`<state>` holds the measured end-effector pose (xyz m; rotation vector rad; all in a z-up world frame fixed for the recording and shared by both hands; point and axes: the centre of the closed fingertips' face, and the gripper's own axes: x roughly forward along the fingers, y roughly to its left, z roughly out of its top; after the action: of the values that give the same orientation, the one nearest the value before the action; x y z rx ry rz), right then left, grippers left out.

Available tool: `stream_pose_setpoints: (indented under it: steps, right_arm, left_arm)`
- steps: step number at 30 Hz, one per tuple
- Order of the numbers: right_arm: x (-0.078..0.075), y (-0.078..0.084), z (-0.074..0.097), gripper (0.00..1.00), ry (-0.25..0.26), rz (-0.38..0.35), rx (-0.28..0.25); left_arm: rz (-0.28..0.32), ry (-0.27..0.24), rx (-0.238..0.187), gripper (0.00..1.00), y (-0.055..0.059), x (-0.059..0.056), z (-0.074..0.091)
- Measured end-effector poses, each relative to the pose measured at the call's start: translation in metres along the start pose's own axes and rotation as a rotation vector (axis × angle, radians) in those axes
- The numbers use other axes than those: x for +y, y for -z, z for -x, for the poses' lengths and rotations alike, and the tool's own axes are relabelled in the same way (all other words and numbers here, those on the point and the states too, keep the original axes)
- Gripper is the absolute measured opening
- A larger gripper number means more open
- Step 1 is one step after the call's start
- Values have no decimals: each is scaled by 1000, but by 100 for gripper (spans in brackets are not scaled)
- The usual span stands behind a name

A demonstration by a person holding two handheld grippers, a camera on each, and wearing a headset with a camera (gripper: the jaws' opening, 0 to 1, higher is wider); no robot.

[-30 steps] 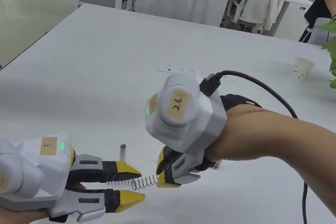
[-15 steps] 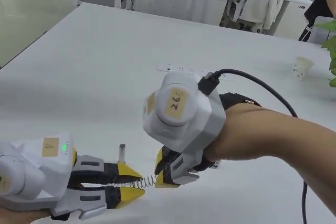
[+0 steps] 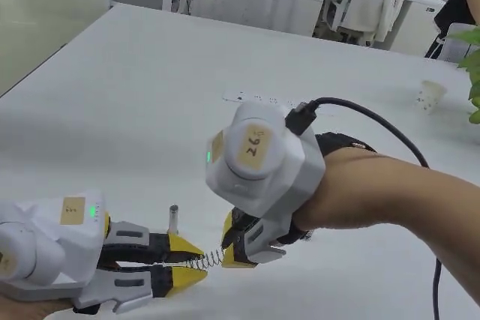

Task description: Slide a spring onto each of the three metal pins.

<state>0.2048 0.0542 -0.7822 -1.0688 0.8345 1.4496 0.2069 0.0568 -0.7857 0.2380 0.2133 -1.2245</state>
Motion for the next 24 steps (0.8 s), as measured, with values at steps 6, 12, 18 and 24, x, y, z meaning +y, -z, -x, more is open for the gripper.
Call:
stream_pose_setpoints:
  steps: [6,12,18,24]
  right_arm:
    - [1,4,-4,12,-10,-8,2]
    - [2,7,-8,12,-19,-15,7]
    - [2,7,-9,10,-24,-18,0]
    - [4,7,-8,9,-23,-24,-7]
  left_arm:
    - [2,-3,-6,2,-3,0,1]
    - [-5,4,-20,2,-9,-3,2]
    - [-11,7,-35,2,-15,-5,2]
    - [-13,9,-33,2,-15,-5,1]
